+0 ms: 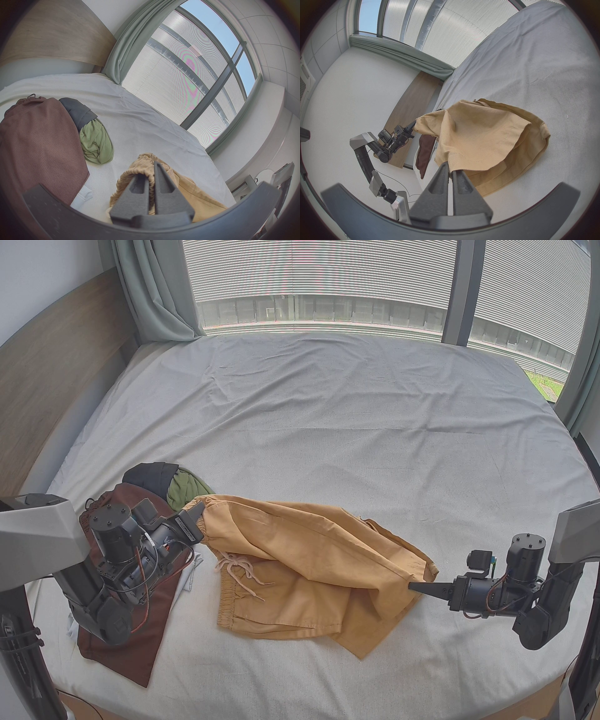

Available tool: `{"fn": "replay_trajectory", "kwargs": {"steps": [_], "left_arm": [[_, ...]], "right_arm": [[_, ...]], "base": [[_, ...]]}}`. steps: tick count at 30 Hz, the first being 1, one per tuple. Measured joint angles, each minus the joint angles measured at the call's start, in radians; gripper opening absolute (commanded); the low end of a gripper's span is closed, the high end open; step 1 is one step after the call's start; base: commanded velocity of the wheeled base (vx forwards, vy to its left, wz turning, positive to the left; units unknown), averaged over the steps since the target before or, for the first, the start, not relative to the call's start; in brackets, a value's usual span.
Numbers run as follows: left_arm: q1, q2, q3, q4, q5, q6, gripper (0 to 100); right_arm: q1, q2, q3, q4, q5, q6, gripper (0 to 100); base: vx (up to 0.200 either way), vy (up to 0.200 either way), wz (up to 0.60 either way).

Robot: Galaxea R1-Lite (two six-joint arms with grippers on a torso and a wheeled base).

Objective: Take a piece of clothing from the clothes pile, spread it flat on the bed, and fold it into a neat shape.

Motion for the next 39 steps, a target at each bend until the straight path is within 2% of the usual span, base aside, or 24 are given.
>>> {"fn": "replay_trajectory", "kwargs": {"steps": [5, 6, 14, 21, 32, 39], "left_arm": [[-0.001, -0.001, 0.000, 0.000, 0.000, 0.000, 0], [-0.001, -0.001, 0.000, 0.000, 0.000, 0.000, 0], [-0.001, -0.002, 0.000, 0.000, 0.000, 0.000, 0], [-0.001, -0.002, -0.001, 0.000, 0.000, 0.000, 0], [-0.007, -0.002, -0.002, 0.000, 0.001, -0.001, 0], [-0.009, -0.002, 0.000, 0.000, 0.001, -0.001, 0]], "right_arm": [[0.003, 0.020, -0.006, -0.002, -0.002, -0.002, 0], [0.004, 0.023, -0.008, -0.002, -0.002, -0.002, 100], [0.020, 0.026, -0.039, -0.004, -0.015, -0.003, 100], [0.063, 0.031, -0.083, -0.003, -0.093, 0.003, 100], [0.121, 0.028, -0.153, -0.003, -0.112, 0.051, 100], [0.125, 0.026, -0.187, -0.004, -0.173, 0.055, 100]], "base": [[0.000, 0.000, 0.00], [0.000, 0.000, 0.00], [0.000, 0.000, 0.00], [0.000, 0.000, 0.00], [0.000, 0.000, 0.00], [0.000, 0.000, 0.00]]}}
